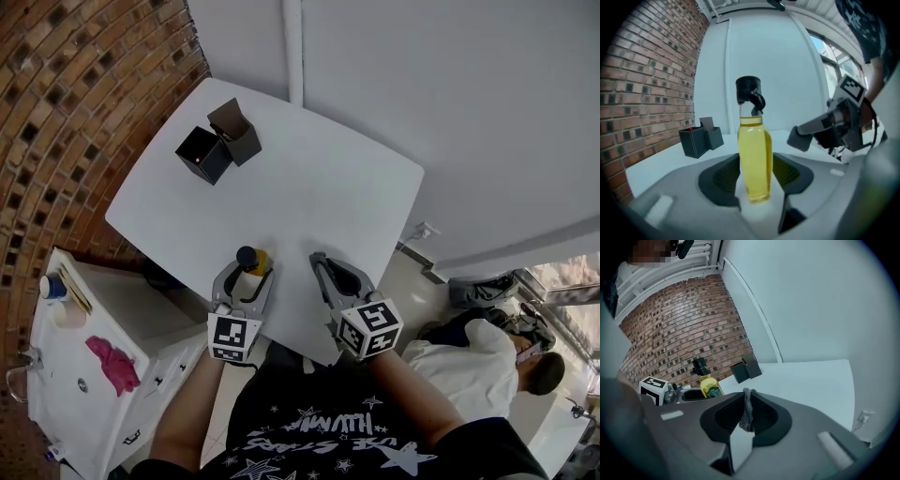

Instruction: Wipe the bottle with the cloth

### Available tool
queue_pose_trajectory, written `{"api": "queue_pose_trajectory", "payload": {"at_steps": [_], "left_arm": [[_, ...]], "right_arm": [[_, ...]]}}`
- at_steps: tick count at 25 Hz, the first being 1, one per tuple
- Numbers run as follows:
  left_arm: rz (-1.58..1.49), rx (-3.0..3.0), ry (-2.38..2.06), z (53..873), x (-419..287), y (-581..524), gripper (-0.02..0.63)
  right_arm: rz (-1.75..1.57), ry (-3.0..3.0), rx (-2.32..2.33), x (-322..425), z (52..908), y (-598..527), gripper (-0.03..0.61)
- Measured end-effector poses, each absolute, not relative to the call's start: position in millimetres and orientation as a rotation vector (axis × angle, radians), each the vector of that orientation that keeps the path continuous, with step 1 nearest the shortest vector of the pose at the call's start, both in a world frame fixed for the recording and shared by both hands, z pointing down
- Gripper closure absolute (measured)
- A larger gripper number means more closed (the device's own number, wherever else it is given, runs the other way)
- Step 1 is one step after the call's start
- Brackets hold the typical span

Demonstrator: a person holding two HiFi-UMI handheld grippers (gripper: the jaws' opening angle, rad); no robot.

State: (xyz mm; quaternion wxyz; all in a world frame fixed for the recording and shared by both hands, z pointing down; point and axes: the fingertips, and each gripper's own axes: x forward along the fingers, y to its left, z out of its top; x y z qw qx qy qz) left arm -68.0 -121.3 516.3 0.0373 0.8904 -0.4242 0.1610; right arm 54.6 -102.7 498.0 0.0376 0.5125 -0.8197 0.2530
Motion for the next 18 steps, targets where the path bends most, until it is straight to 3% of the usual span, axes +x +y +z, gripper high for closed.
{"api": "queue_pose_trajectory", "payload": {"at_steps": [13,18], "left_arm": [[0.495,3.006,-0.513,514.1,-62.3,-101.1,0.407],[0.508,3.035,-0.401,511.1,-61.7,-98.9,0.407]], "right_arm": [[0.776,-2.491,1.603,8.2,492.6,-107.8,0.537],[0.793,-2.487,1.599,-1.7,492.4,-111.0,0.537]]}}
